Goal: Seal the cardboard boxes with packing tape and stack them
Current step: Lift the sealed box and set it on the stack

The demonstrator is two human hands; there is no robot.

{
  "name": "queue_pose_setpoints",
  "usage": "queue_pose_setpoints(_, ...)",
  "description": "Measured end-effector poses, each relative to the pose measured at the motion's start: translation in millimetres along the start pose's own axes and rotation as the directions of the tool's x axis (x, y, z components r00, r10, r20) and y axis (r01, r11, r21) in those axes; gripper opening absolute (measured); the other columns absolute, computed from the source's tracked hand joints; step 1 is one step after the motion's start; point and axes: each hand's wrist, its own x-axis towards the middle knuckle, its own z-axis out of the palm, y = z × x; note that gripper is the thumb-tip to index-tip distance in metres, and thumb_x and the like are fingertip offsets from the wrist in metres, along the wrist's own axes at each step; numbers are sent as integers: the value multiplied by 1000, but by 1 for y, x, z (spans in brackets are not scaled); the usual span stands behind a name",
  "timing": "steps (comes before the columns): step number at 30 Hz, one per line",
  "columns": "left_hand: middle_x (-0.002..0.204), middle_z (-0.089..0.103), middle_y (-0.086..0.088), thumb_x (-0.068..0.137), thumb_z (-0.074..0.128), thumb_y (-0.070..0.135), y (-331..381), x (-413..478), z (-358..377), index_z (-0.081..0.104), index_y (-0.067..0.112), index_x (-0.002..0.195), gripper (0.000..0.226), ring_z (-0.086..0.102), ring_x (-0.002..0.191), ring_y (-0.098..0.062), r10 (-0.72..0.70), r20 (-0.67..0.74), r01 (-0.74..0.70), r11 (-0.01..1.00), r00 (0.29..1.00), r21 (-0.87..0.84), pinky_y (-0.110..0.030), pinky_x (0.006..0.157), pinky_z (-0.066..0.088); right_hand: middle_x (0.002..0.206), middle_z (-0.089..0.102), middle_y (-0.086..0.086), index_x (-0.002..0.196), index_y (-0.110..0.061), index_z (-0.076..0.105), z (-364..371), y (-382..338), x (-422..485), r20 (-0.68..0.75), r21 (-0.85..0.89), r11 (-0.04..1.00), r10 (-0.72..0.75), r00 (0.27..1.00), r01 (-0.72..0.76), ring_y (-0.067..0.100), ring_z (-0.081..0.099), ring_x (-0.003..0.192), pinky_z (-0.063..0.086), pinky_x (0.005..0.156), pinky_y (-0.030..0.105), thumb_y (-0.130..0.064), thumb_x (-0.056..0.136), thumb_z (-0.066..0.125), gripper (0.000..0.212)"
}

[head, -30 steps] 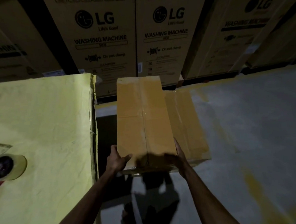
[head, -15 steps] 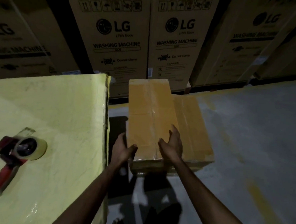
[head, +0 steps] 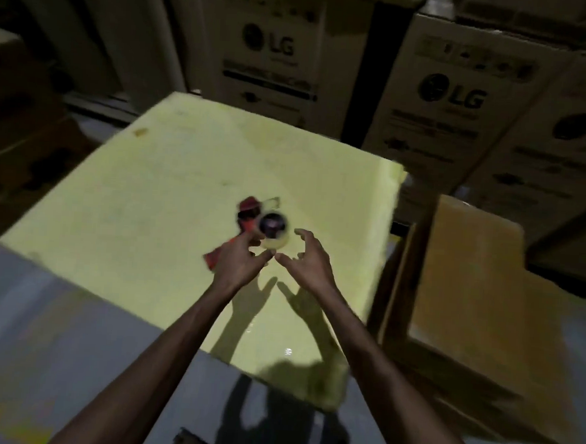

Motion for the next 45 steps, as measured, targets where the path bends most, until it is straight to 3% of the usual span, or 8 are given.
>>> queue_pose_setpoints(4, 114, 75, 2, 82, 81, 50, -101, 7, -109, 71, 23, 120, 47, 73, 89, -15, -115, -75, 112, 993, 991, -40, -34, 84, 58, 112, 66, -1, 140, -19, 51, 119, -74, 22, 109, -24, 998, -48, 993, 51, 18, 65, 99, 53, 95, 44, -39, 79, 82, 70)
queue_pose_setpoints(6, 114, 75, 1, 86, 81, 45, -151, 12, -155, 71, 22, 120, 42, 72, 92, -17, -173, -101, 168, 984, 980, -51, -39, 89, 58, 128, 64, 7, 144, -22, 48, 174, -112, 29, 171, -32, 998, -44, 984, 50, 17, 65, 88, 55, 89, 38, -44, 80, 80, 75)
queue_pose_setpoints(12, 109, 76, 0, 87, 81, 42, -259, 35, -264, 72, 20, 117, 38, 73, 95, -18, -336, -164, 303, 932, 927, -198, -43, 87, 60, 151, 48, 5, 148, -25, 46, 307, -201, 57, 319, -74, 993, -60, 946, 88, 25, 59, 123, 50, 102, 41, -42, 86, 79, 72)
queue_pose_setpoints(22, 97, 78, 4, 80, 80, 49, -404, 172, -414, 74, 22, 110, 41, 74, 93, -14, -490, -177, 412, 843, 854, -345, -45, 88, 61, 150, 49, 5, 146, -22, 48, 518, -329, 209, 457, 24, 999, -51, 888, 44, 19, 58, 122, 40, 87, 21, -34, 92, 76, 62)
queue_pose_setpoints(30, 105, 77, 1, 92, 78, 36, -476, 310, -508, 74, 18, 114, 29, 72, 96, -13, -481, -114, 452, 866, 869, -213, -30, 84, 56, 139, 57, 5, 141, -18, 54, 648, -401, 330, 381, 198, 955, 131, 915, -219, 25, 57, 125, 52, 102, 49, -52, 83, 79, 72)
queue_pose_setpoints(35, 100, 77, 1, 92, 77, 40, -535, 406, -521, 75, 20, 113, 29, 73, 93, -15, -519, -40, 501, 840, 854, -207, -35, 84, 58, 131, 62, 5, 131, -18, 56, 714, -391, 408, 320, 308, 843, 345, 882, -441, 24, 62, 117, 54, 100, 52, -40, 89, 78, 53)
queue_pose_setpoints(41, 106, 77, -13, 92, 77, 36, -645, 527, -489, 76, 12, 115, 34, 73, 100, -30, -623, 162, 641, 761, 765, -100, -43, 87, 60, 92, 66, -1, 99, -23, 63, 805, -323, 501, 224, 481, 613, 605, 764, -627, 13, 62, 80, 50, 63, 19, -21, 100, 67, 4)
queue_pose_setpoints(45, 108, 76, -18, 95, 74, 35, -751, 604, -456, 72, 8, 116, 34, 72, 102, -34, -619, 309, 628, 774, 722, 81, -44, 86, 59, 103, 64, -8, 107, -29, 60, 871, -261, 558, 283, 353, 605, 659, 697, -714, 9, 62, 93, 53, 93, 34, -48, 103, 53, 20)
